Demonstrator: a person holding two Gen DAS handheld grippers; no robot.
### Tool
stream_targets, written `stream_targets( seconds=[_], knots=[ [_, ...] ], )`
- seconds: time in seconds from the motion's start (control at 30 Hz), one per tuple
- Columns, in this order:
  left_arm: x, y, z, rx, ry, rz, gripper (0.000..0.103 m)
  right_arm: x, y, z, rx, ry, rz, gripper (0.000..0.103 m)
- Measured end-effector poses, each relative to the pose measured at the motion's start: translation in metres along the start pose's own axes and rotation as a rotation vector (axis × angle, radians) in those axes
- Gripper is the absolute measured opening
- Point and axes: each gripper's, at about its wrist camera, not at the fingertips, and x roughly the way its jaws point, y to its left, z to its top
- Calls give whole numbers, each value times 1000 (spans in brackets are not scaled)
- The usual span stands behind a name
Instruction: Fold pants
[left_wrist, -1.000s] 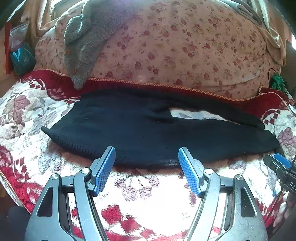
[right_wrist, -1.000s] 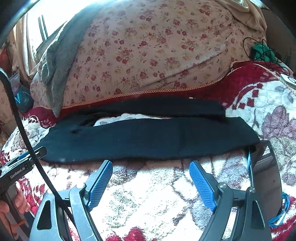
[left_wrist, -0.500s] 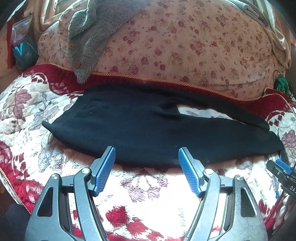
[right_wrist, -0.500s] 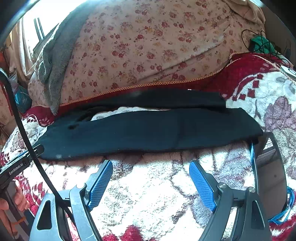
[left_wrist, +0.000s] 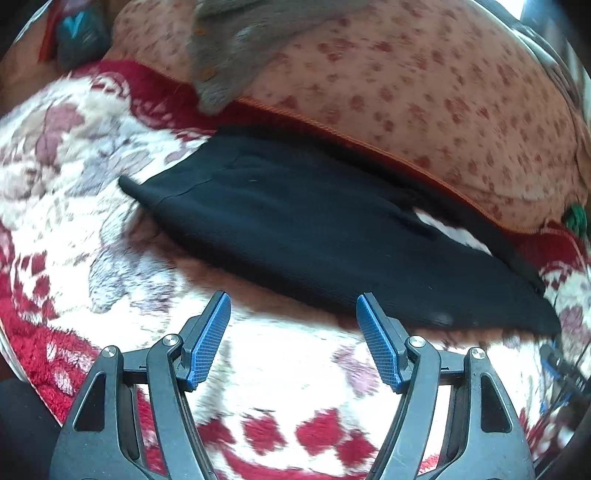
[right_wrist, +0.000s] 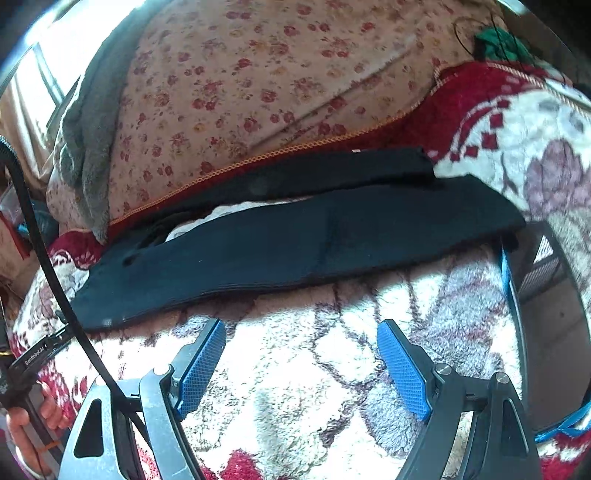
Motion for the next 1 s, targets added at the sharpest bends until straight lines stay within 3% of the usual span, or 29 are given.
stream_targets(
  seconds=[0.27,0.47,0.73,0.8,0.83,0.87,0.9,0.93,0.97,1.0],
  knots=[
    [14,33,11,-154,30,-11,71,0,-11,3,39,-12,57,83],
    [27,25,23,-152,11,-3,71,14,-16,17,71,-22,84,83],
    [47,15,46,-161,17,-1,71,34,-40,40,226,-64,184,83],
    [51,16,51,-172,24,-16,71,38,-41,46,231,-76,182,79],
    [53,18,53,-182,29,-28,71,40,-42,48,233,-84,179,70],
    [54,20,56,-198,35,-43,69,43,-46,51,247,-88,174,59],
    [55,23,58,-212,34,-53,55,45,-50,52,263,-91,173,53],
    [55,25,59,-218,34,-50,45,47,-56,53,285,-96,172,41],
    [57,27,61,-214,40,-31,23,49,-62,54,316,-97,177,31],
    [59,28,62,-212,46,-25,19,49,-67,53,333,-99,184,28]
  ],
)
